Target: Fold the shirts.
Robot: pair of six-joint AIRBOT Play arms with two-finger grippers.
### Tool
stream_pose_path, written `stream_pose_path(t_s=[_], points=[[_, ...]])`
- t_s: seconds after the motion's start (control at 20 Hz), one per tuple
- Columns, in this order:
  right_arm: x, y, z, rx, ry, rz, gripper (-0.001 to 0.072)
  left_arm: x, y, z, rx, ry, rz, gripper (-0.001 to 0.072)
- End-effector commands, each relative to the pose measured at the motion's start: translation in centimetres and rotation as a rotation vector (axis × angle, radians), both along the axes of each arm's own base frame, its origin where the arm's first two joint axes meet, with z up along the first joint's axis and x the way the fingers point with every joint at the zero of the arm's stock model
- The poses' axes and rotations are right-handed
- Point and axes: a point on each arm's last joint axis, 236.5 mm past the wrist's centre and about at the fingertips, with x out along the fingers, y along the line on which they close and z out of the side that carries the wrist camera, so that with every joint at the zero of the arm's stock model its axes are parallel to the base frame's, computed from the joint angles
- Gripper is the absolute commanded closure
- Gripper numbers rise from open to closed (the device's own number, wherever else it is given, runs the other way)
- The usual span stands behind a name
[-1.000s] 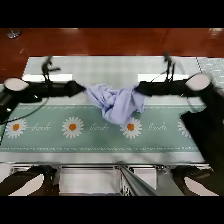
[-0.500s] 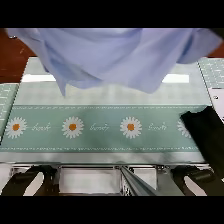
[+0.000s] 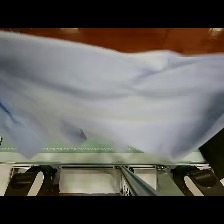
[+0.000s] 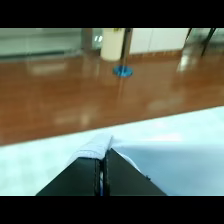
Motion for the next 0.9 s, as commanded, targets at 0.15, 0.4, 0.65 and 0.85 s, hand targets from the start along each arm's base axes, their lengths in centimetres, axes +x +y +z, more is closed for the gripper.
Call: stream_pose_path(t_s=[0.15,0.4,0.65,0.85], points=[[1.1,-0.4,-20.2,-0.053,0.556,-0.074,0.0696,5.6,0.9,-16.5,-0.046,0.469,0.014,0.0692],[9.4,-1.7,-32.9,0.02,0.607,-0.329,0.0695,10.8,1.0,-30.5,-0.144,0.792,0.041,0.0692],[20.2,-5.2,-34.8,0.233,0.564,-0.549,0.0315,14.6,-1.7,-35.7,-0.202,0.898,0.013,0.0054],[24.0,-9.4,-30.2,0.379,0.598,-0.466,0.0087,14.3,1.8,-35.7,-0.085,0.967,0.053,0.0005]])
